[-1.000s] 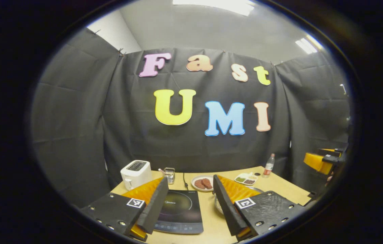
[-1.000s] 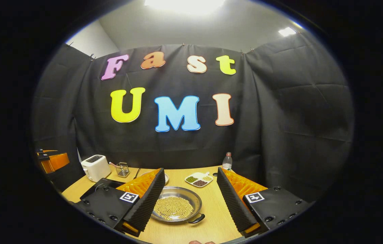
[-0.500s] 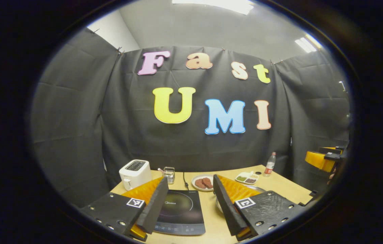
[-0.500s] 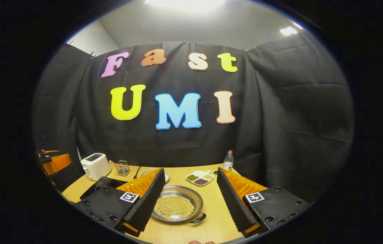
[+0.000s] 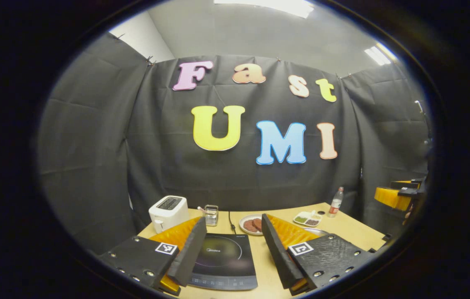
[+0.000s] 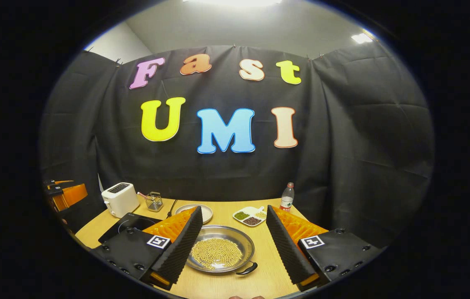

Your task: First push the handle of the pot to place it horizontally, then grasp the pot with both hands and set it on the induction cooktop.

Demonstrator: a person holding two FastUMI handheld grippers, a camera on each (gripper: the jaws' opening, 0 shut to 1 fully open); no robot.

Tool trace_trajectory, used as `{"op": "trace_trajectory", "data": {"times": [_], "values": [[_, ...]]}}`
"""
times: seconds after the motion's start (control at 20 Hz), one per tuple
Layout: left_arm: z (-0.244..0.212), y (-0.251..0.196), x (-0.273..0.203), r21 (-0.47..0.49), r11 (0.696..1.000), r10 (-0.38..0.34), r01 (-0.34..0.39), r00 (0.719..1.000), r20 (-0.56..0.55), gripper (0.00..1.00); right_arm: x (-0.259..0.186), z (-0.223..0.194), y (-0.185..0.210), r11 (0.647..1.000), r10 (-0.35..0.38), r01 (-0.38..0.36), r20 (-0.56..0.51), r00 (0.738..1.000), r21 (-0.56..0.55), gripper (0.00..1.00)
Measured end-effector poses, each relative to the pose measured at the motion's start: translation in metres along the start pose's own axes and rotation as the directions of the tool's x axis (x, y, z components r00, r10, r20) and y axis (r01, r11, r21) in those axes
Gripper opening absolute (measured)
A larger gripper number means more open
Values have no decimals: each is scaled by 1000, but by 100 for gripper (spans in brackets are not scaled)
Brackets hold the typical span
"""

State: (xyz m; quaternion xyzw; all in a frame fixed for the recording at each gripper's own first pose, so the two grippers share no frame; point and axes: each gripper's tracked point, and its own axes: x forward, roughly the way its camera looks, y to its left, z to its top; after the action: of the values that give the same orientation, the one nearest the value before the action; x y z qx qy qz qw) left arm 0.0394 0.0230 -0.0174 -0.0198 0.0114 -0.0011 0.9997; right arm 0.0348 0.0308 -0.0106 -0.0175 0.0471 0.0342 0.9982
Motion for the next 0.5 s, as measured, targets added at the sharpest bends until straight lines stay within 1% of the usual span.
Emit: {"op": "trace_trajectory", "data": {"times": [0.05, 0.1, 0.15, 0.2, 0.25, 0.35, 0.4, 0.45, 0.5], "values": [[-2, 2, 1, -3, 1000, 2, -2, 1000, -1, 79, 3, -2, 4, 1000, 12, -12, -15, 1000, -1, 98], [-2, 3, 1, -7, 1000, 1, -1, 1000, -4, 79, 6, -4, 8, 1000, 23, -23, -31, 999, -3, 97], [-6, 4, 1, -12, 1000, -4, 4, 1000, -9, 81, 9, -7, 12, 999, 37, -37, -48, 998, -3, 98], [-8, 5, 0, -18, 1000, -8, 8, 1000, -13, 79, 12, -9, 16, 999, 45, -46, -66, 997, -2, 96], [-9, 8, -2, -25, 1000, -8, 7, 1000, -14, 79, 15, -13, 20, 998, 56, -56, -83, 995, -1, 97], [-11, 16, -3, -35, 999, 3, -3, 1000, -17, 79, 20, -22, 32, 996, 90, -90, -126, 988, 5, 87], [-14, 20, -4, -39, 999, 9, -9, 1000, -18, 79, 21, -29, 42, 992, 123, -123, -149, 981, 10, 77], [-16, 24, -5, -41, 999, 16, -16, 1000, -21, 79, 23, -35, 49, 989, 148, -148, -175, 974, 14, 71], [-18, 26, -6, -46, 999, 14, -15, 1000, -22, 79, 25, -40, 51, 987, 157, -157, -195, 968, 13, 60]]}}
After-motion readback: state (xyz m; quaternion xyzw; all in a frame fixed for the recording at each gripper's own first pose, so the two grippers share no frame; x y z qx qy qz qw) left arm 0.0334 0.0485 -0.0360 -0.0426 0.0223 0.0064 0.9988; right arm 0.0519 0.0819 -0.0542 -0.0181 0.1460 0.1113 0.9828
